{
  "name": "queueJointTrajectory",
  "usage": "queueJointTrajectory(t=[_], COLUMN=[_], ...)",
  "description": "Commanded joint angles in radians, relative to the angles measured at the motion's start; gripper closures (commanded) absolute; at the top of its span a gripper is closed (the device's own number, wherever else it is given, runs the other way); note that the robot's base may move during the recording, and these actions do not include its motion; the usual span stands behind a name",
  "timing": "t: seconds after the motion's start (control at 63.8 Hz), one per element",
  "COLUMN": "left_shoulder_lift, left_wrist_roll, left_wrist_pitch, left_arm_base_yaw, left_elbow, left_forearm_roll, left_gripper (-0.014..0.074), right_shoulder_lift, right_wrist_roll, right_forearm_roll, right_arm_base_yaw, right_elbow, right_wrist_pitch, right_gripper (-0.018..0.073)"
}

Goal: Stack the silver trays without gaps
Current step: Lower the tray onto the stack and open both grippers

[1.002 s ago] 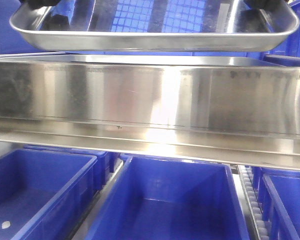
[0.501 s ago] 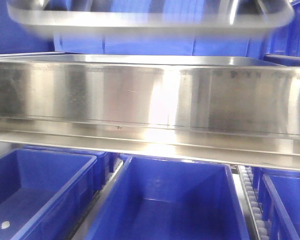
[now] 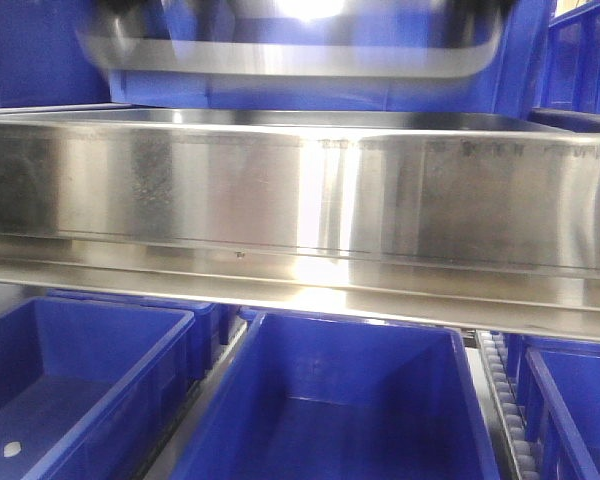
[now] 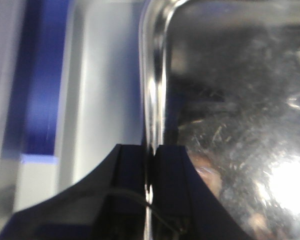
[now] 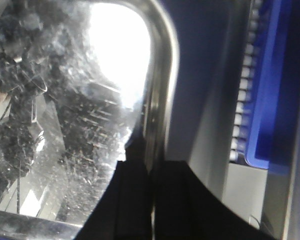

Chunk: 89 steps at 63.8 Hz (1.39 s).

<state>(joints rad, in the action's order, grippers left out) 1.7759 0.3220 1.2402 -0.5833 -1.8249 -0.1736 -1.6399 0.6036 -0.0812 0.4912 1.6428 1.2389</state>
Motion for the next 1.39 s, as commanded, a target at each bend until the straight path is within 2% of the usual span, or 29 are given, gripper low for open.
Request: queueJointTrajectory(t=[0.0,0.11,0.219,0.313,0.392,0.439,0.501,0.673,0.752,0.799,0.908,0.94,1.002,1.034,1.096,1.222,1.378], left_shoulder_lift=[-0.022,-0.005,-0.005,-0.005,-0.005,-0.005,-0.008,-0.092,-0.160,-0.201,-0.311,-0.349,-0.422,-0.474,-0.546,-0.700,-0.921], left_wrist_roll=[-0.020,-0.028,-0.061,-0.063,-0.063,-0.063,-0.066,-0.092,-0.103,-0.103,-0.103,-0.103,-0.103,-0.103,-0.091,-0.049,-0.034], left_wrist_pitch=[-0.025,-0.022,-0.024,-0.022,-0.013,-0.002,0.020,0.036,0.035,0.030,0.004,0.000,-0.012,-0.027,-0.058,-0.161,-0.341], left_arm_base_yaw=[0.008,0.008,0.008,0.008,0.008,0.008,0.008,-0.025,-0.054,-0.070,-0.110,-0.124,-0.145,-0.161,-0.182,-0.226,-0.272], left_elbow=[-0.034,-0.034,-0.034,-0.034,-0.036,-0.045,-0.060,-0.076,-0.070,-0.057,0.010,0.043,0.106,0.160,0.248,0.422,0.692], left_forearm_roll=[-0.057,-0.053,-0.038,-0.038,-0.035,-0.034,-0.032,-0.034,-0.042,-0.047,-0.049,-0.049,-0.042,-0.035,-0.026,-0.017,-0.008], left_gripper=[0.0641,0.0584,0.0437,0.0258,0.0140,0.0099,0.0076,0.0094,0.0145,0.0188,0.0328,0.0382,0.0490,0.0566,0.0657,0.0638,0.0638], right_shoulder_lift=[0.020,-0.003,-0.009,-0.009,-0.009,-0.007,0.001,0.064,0.121,0.156,0.251,0.287,0.356,0.405,0.472,0.618,0.828], right_wrist_roll=[-0.016,-0.016,-0.016,-0.016,-0.016,-0.016,-0.016,-0.054,-0.077,-0.088,-0.106,-0.114,-0.123,-0.128,-0.143,-0.181,-0.229], right_forearm_roll=[-0.041,-0.043,-0.057,-0.074,-0.081,-0.081,-0.080,-0.073,-0.074,-0.075,-0.081,-0.083,-0.085,-0.086,-0.086,-0.086,-0.085], right_arm_base_yaw=[-0.014,-0.015,-0.015,-0.015,-0.015,-0.015,-0.014,0.003,0.019,0.035,0.079,0.095,0.123,0.143,0.174,0.217,0.243], right_elbow=[0.034,0.034,0.034,0.034,0.034,0.034,0.034,0.034,0.034,0.033,0.024,0.013,-0.021,-0.051,-0.103,-0.247,-0.520], right_wrist_pitch=[-0.037,-0.037,-0.039,-0.039,-0.034,-0.026,-0.015,0.011,0.012,0.003,-0.015,-0.027,-0.051,-0.072,-0.104,-0.189,-0.348], right_gripper=[0.0503,0.0473,0.0324,0.0116,-0.0022,-0.0073,-0.0059,-0.0016,0.0056,0.0120,0.0338,0.0431,0.0527,0.0501,0.0504,0.0503,0.0503])
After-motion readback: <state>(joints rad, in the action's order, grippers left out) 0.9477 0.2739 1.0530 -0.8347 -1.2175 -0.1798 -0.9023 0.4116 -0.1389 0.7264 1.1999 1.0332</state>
